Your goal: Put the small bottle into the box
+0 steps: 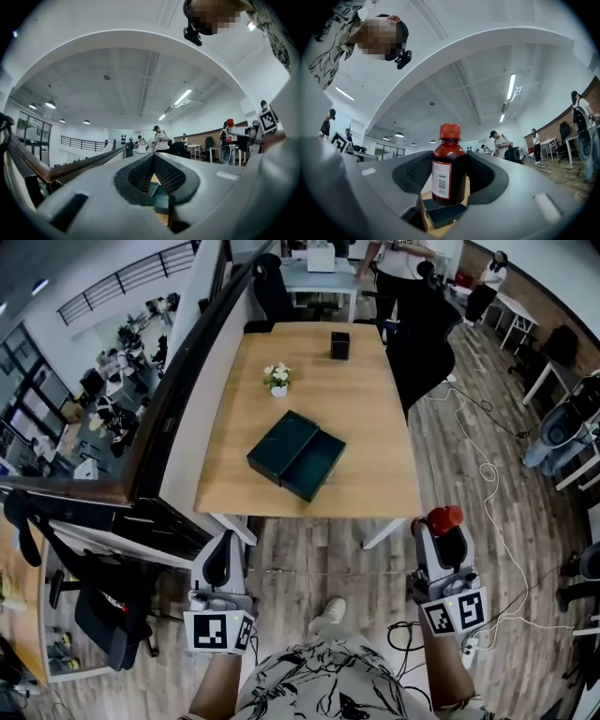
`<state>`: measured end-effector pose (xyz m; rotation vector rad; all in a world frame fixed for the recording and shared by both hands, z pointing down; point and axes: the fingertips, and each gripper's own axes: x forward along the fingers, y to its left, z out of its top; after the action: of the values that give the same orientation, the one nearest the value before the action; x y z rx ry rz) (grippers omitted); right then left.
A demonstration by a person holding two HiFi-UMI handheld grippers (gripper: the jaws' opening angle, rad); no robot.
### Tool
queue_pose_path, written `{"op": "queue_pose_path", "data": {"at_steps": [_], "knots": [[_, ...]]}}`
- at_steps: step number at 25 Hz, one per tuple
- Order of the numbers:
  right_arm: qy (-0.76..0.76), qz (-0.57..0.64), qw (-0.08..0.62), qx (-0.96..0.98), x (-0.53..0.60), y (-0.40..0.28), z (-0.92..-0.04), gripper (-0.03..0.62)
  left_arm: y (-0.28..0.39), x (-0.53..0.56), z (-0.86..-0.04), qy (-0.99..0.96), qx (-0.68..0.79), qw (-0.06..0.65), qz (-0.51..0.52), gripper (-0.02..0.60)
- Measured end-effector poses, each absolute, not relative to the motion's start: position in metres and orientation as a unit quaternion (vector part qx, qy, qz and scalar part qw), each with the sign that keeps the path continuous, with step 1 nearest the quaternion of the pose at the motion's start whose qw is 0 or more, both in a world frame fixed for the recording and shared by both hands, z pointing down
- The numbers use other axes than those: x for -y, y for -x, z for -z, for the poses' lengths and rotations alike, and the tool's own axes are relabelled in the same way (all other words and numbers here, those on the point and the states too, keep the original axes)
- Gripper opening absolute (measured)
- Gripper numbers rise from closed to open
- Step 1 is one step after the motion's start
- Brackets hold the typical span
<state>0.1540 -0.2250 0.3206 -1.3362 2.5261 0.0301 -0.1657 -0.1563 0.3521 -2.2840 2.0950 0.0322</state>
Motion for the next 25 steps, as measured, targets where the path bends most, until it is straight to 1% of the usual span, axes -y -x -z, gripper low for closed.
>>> {"op": "queue_pose_path", "data": {"at_steps": [4,11,17,25], "knots": [[0.448,0.004,0.147,-0.882,0.274,-0.157,-0.320,0.228,0.160,0.193,-0.352,0.725,-0.688,0.020,-0.017,-0.006],[0.421,0.036,0.153,-0.894,0.323,-0.144,-0.333,0.227,0.151,0.222,-0.363,0.716,-0.698,0.010,-0.006,-0.006],[0.409,0.072,0.150,-0.897,0.359,-0.119,-0.353,0.227,0.167,0.252,-0.376,0.713,-0.702,-0.005,0.004,-0.006],[0.410,0.102,0.148,-0.894,0.418,-0.073,-0.366,0.228,0.192,0.333,-0.375,0.742,-0.670,-0.004,-0.013,-0.006]]}}
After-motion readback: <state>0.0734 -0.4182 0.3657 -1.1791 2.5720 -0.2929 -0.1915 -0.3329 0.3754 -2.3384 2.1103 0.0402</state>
